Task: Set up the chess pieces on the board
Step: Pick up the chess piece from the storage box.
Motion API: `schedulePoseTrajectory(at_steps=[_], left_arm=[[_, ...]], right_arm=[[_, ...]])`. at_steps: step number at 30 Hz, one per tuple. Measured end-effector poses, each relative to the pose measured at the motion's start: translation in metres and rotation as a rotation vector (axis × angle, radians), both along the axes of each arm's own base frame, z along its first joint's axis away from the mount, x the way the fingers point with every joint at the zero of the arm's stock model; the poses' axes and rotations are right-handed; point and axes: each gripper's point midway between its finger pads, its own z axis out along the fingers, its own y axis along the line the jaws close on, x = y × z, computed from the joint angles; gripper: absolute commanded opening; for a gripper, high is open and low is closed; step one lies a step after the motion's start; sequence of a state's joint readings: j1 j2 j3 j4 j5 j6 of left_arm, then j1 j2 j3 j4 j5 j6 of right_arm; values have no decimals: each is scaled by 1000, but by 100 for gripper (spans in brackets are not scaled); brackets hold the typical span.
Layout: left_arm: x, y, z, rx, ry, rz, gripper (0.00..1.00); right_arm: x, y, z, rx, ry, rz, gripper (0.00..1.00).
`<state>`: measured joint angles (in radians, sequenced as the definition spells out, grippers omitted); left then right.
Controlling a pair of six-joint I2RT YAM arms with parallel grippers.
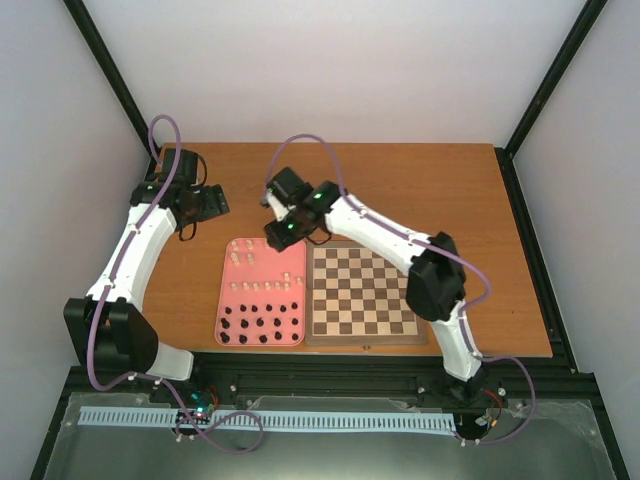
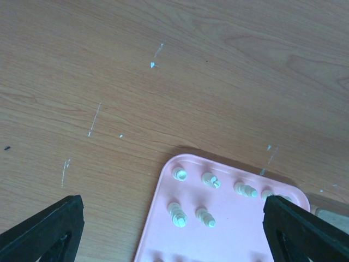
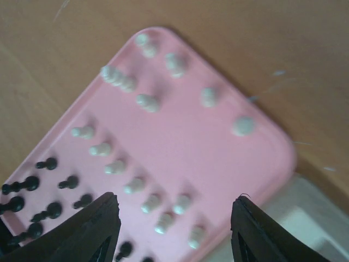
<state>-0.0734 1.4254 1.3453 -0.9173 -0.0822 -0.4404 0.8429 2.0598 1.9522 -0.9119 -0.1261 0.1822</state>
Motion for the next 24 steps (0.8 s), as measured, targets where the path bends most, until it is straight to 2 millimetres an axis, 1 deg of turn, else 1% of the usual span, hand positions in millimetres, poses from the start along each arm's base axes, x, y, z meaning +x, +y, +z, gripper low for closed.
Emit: schedulePoseTrajectory(at_steps=[2,4,7,10,13,15,18,20,24], left_arm=[[-1,2,1,8,1,5,92],[-2,5,6,19,1,14,94],[3,10,27,23,-49,31,96],[6,13,54,23,-115,45,96],[6,14,77,16,-177,49,96],[4,14,86,11,-202,50,96],[0,13,92,4,-219,47,96],[-1,13,94,4,-223,46,96],[-2,13,96,2,-229,45,96]], right_arm=[[-14,23,-15,-1,36,51,57],[-23,40,-29,-2,73,86,57],[-26,57,-39,12,107,108,57],[-21,71,-41,37,115,115,56],[-17,81,-45,54,120,112,55],[-16,84,-51,52,129,104,55],[-12,91,-61,54,141,94,54],[-9,96,-72,51,154,86,54],[-11,97,-92,30,184,75,53]])
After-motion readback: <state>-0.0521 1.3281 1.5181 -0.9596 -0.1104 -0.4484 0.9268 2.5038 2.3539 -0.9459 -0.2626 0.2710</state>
